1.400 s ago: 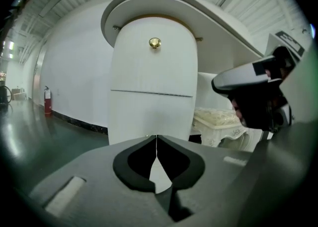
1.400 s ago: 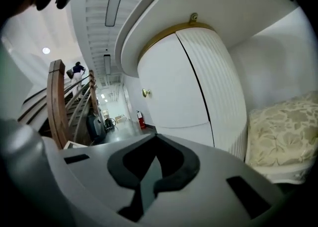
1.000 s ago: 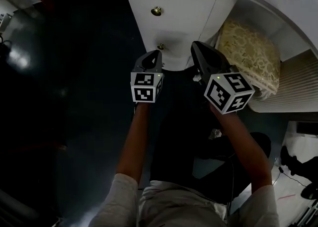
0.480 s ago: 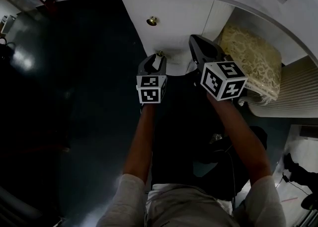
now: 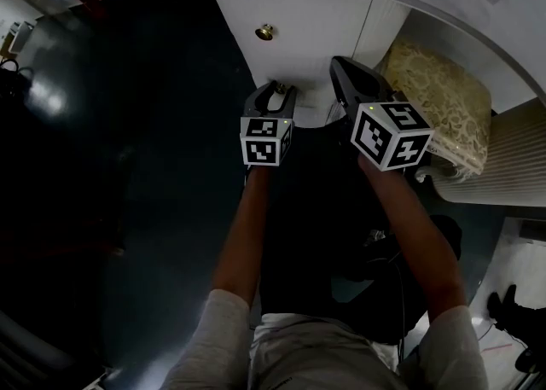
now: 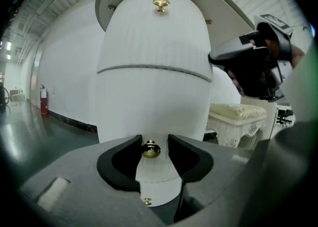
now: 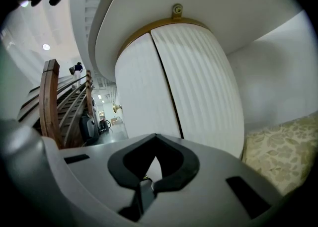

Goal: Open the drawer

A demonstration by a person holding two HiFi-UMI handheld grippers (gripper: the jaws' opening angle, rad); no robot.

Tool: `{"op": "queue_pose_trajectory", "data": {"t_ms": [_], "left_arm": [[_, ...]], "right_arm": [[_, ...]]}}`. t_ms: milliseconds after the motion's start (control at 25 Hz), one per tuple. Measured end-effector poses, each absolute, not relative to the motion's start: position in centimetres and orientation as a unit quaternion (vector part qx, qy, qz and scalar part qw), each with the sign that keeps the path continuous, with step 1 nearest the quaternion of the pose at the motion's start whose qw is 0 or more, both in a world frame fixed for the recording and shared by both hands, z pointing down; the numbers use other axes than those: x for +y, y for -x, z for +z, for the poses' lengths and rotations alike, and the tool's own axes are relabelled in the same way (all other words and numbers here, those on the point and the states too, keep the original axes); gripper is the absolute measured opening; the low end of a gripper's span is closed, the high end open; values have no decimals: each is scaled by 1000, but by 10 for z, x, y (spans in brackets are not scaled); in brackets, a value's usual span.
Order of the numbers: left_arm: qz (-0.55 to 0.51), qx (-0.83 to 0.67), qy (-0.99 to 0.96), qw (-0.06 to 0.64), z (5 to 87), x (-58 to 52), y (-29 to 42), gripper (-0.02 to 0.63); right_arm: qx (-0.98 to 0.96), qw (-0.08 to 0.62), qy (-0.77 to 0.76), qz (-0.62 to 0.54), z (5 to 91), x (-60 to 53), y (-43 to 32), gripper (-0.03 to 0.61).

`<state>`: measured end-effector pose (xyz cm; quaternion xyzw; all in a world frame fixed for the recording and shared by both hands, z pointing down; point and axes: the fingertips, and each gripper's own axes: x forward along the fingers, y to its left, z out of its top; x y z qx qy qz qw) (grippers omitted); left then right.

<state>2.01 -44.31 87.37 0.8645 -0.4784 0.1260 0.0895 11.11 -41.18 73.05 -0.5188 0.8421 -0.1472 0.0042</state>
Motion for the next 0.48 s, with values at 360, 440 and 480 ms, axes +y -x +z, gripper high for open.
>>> {"op": "queue_pose_trajectory", "data": {"t_ms": [360,440,480], "left_arm": [[122,-488,-861,80,876,-444,-12,106],[119,-490,-859,82,875,-441,-11,106],[118,-491,-859,82,875,-439,-10,106]], "right_arm": [[839,14,522,-152,732,-412,-113,15],[836,17,527,-155,732,-411,-116,15],[836,16,526,-157,732,-411,-117,15]]}}
